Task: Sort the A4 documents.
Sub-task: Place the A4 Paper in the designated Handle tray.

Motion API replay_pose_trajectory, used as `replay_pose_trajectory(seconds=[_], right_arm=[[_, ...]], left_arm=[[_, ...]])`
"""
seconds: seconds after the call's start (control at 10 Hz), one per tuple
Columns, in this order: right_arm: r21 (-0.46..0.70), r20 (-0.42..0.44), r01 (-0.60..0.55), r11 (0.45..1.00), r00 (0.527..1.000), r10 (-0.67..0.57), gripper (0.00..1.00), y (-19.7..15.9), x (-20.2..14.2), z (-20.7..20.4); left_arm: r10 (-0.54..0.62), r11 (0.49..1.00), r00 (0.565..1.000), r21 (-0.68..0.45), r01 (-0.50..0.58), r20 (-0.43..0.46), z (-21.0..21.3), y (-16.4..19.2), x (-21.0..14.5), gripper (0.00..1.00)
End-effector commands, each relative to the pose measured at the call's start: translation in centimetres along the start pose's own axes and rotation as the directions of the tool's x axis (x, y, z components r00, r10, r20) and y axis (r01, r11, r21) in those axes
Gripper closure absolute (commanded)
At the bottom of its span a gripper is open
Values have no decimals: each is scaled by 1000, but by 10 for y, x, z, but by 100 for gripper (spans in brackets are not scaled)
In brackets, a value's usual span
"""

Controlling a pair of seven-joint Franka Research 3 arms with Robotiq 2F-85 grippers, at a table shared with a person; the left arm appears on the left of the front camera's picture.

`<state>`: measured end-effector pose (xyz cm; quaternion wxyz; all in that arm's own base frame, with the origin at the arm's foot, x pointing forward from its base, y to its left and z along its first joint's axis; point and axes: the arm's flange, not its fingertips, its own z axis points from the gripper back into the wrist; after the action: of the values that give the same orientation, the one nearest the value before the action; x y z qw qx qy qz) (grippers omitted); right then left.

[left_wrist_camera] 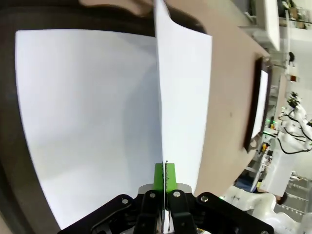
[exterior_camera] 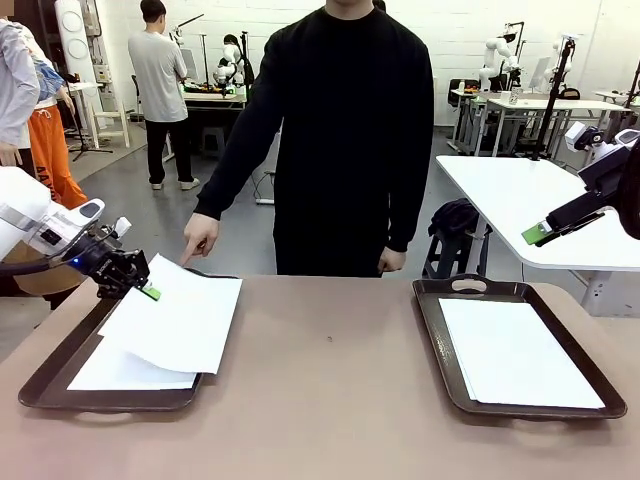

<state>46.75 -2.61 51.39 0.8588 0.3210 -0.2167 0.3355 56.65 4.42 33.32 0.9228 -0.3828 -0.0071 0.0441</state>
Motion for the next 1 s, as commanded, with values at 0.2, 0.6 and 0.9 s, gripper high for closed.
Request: replay_pose_trajectory(seconds=[0.2,0.6,0.9], right_arm=[[-2,-1,-2,1000,1000,2,0,0,1,-1],[-2,-1,-2,1000,1000,2,0,0,1,-1],[-2,-1,-2,1000,1000,2,0,0,1,-1]], left_arm=[[39,998,993,60,-33,-108,15,7,5,99],[39,997,998,66,-36,-40,4,9,14,99],[77,991,994,112,-69,-76,-9,12,14,81]])
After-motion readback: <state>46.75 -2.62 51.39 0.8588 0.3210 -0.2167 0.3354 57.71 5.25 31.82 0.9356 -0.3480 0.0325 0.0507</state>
